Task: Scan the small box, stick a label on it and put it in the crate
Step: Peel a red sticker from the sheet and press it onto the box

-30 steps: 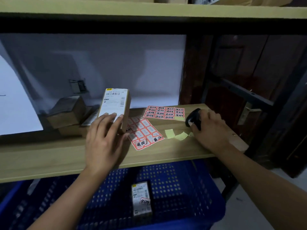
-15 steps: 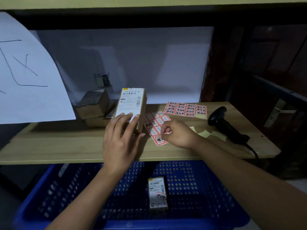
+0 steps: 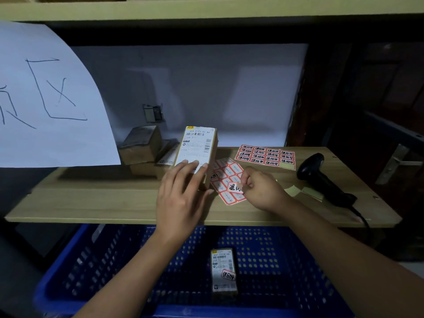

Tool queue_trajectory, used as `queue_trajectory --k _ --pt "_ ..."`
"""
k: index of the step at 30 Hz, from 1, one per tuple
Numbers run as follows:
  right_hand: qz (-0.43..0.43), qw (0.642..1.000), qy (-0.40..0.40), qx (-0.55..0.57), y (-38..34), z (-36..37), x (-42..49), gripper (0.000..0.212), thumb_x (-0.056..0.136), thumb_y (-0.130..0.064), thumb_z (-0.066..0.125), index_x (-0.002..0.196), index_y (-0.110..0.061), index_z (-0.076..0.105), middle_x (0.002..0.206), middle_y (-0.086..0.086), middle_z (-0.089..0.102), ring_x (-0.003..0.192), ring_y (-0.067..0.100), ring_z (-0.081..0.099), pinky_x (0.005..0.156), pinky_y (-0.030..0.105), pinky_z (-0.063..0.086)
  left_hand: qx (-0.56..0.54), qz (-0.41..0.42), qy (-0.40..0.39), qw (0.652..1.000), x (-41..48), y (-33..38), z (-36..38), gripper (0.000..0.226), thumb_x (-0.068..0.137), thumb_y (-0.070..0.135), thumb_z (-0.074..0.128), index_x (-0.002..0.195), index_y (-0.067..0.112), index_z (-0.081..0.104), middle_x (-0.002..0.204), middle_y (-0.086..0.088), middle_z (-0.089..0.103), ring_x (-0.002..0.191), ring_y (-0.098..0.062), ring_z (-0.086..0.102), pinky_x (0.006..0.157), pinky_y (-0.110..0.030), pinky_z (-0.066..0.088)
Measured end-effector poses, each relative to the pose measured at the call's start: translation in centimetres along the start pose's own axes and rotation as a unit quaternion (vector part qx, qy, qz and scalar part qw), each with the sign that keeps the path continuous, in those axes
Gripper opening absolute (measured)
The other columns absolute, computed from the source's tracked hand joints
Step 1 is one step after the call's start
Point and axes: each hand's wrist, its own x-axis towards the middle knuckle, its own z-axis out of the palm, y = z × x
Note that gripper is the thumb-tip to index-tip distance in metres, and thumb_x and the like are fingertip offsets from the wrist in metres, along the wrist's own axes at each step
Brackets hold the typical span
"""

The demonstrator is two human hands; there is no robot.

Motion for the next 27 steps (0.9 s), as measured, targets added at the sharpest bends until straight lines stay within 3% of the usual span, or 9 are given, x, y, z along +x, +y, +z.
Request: queue_trajectory --k 4,6,8,10,14,18,22,25,27 --pt "0.033 0.986 0.083 0.138 -1.0 -1.4 -0.4 0.018 0.096 -0.022 0.066 0.080 -0.025 0.058 0.083 0.001 0.072 0.078 0.026 0.076 0.073 0.052 0.064 0.006 0.016 0.011 1.000 0.0 0.8 0.6 0.048 0.101 0.041 0.068 0.141 0.013 0.064 0.140 -0.013 0.066 0.135 -0.034 0.056 0.109 -0.056 0.051" --pt "0.035 0.956 0.123 0.262 -2.5 -2.8 -0.8 0.018 0.096 -0.015 0.069 0.080 -0.019 0.061 0.080 0.004 0.072 0.066 0.021 0.071 0.065 0.047 0.061 0.011 0.033 0.019 0.999 -0.1 1.1 1.0 0.048 0.101 0.039 0.069 0.141 0.013 0.064 0.139 -0.012 0.067 0.135 -0.033 0.056 0.108 -0.058 0.051" --pt "0.020 0.922 0.102 0.374 -4.6 -4.2 -1.2 0.013 0.093 -0.011 0.073 0.082 -0.013 0.066 0.076 0.007 0.073 0.058 0.015 0.063 0.060 0.035 0.053 0.010 0.044 0.027 0.999 -0.1 1.5 1.2 0.050 0.100 0.037 0.072 0.143 0.014 0.062 0.139 -0.012 0.066 0.136 -0.030 0.056 0.110 -0.057 0.050" --pt "-0.003 0.919 0.065 0.390 -6.4 -4.7 -1.6 0.009 0.090 -0.008 0.075 0.085 -0.007 0.068 0.068 0.004 0.073 0.053 0.010 0.060 0.057 0.025 0.050 0.000 0.058 0.044 0.997 0.0 2.0 1.4 0.053 0.098 0.036 0.075 0.143 0.014 0.058 0.138 -0.012 0.064 0.137 -0.026 0.054 0.113 -0.056 0.049" --pt "-0.011 0.958 0.083 0.275 -8.2 -4.4 -1.7 0.014 0.081 -0.012 0.081 0.079 -0.013 0.068 0.058 -0.003 0.072 0.048 0.005 0.059 0.060 0.027 0.045 -0.030 0.081 0.072 0.994 0.2 2.9 1.3 0.053 0.102 0.033 0.067 0.146 0.010 0.049 0.141 -0.011 0.048 0.137 -0.021 0.048 0.114 -0.057 0.049" --pt "-0.015 0.966 0.122 0.227 -8.3 -4.4 -1.7 0.027 0.075 -0.024 0.086 0.085 -0.018 0.061 0.063 0.000 0.074 0.060 0.016 0.068 0.065 0.036 0.052 -0.030 0.085 0.073 0.993 0.4 2.8 1.1 0.064 0.096 0.027 0.075 0.148 0.003 0.048 0.143 -0.011 0.047 0.139 -0.020 0.046 0.113 -0.057 0.049" --pt "0.020 0.972 0.143 0.188 -7.9 -3.9 -2.1 0.061 0.072 -0.050 0.086 0.112 -0.020 0.050 0.087 0.002 0.067 0.079 0.019 0.067 0.073 0.038 0.052 -0.043 0.076 0.072 0.994 0.8 2.5 0.9 0.055 0.098 0.028 0.071 0.144 0.000 0.057 0.143 -0.013 0.046 0.132 -0.024 0.055 0.110 -0.061 0.051" --pt "0.055 0.947 0.067 0.309 -7.7 -3.1 -1.9 0.087 0.063 -0.065 0.081 0.131 -0.030 0.038 0.102 0.007 0.077 0.097 0.029 0.076 0.094 0.054 0.059 -0.054 0.074 0.074 0.993 1.2 2.4 0.7 0.056 0.096 0.026 0.073 0.142 -0.002 0.058 0.143 -0.013 0.046 0.137 -0.024 0.050 0.108 -0.061 0.052" --pt "0.051 0.918 0.042 0.392 -7.5 -2.6 -1.7 0.085 0.068 -0.055 0.083 0.135 -0.032 0.036 0.099 0.011 0.083 0.100 0.035 0.078 0.095 0.063 0.057 -0.050 0.070 0.059 0.995 1.5 2.4 0.5 0.057 0.096 0.027 0.076 0.143 -0.001 0.059 0.144 -0.012 0.045 0.138 -0.026 0.048 0.110 -0.057 0.052"
